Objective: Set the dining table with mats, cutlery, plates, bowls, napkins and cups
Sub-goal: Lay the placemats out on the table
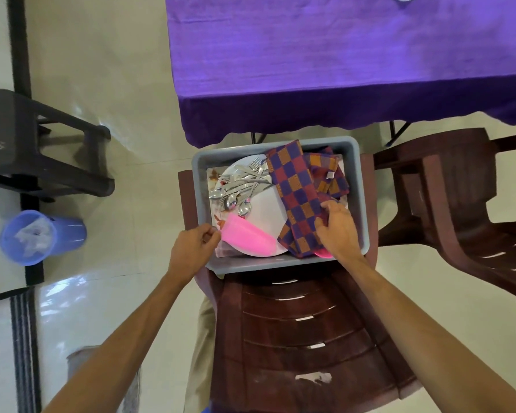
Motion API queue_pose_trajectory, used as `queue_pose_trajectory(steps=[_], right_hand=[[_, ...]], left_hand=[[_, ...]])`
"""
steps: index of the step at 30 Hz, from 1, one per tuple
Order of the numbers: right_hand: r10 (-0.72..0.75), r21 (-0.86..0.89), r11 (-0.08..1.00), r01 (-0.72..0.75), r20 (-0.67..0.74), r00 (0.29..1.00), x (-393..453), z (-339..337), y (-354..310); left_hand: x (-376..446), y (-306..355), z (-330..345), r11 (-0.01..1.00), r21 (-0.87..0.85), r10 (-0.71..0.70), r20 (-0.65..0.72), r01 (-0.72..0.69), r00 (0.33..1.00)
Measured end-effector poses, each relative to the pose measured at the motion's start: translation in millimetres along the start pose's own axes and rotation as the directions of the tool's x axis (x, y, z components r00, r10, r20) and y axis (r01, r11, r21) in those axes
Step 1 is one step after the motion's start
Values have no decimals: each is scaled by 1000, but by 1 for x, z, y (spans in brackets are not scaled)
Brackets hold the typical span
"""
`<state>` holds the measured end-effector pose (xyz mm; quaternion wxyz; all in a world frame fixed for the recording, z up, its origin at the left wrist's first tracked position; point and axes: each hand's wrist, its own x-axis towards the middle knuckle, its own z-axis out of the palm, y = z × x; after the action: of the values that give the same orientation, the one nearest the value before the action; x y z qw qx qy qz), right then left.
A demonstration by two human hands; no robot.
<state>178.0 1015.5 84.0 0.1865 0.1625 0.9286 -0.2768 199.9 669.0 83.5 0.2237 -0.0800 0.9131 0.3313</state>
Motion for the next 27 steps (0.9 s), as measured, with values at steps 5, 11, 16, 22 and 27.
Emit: queue_pose_trajectory(steps=[5, 11, 16, 22, 27], right_hand=[[-169, -77, 984, 160, -127, 977, 0, 5, -27], [-341, -29, 940, 340, -41, 939, 18, 23, -70], [-422, -78, 899, 432, 113, 899, 55, 40, -96], [-424, -163, 873, 460, 214, 880, 104, 53, -116], [-430, -168, 866, 471, 230, 873, 139, 65, -120]], left_hand=[[11, 4, -7, 999, -49, -21, -79, 18, 997], [38, 3, -29, 997, -76, 6, -132, -16, 991], [73, 1, -43, 995, -62, 71, -130, -79, 989], [126, 10, -29, 993, -8, 119, 29, -119, 992], [156, 17, -11, 992, -29, 129, 148, -126, 981]])
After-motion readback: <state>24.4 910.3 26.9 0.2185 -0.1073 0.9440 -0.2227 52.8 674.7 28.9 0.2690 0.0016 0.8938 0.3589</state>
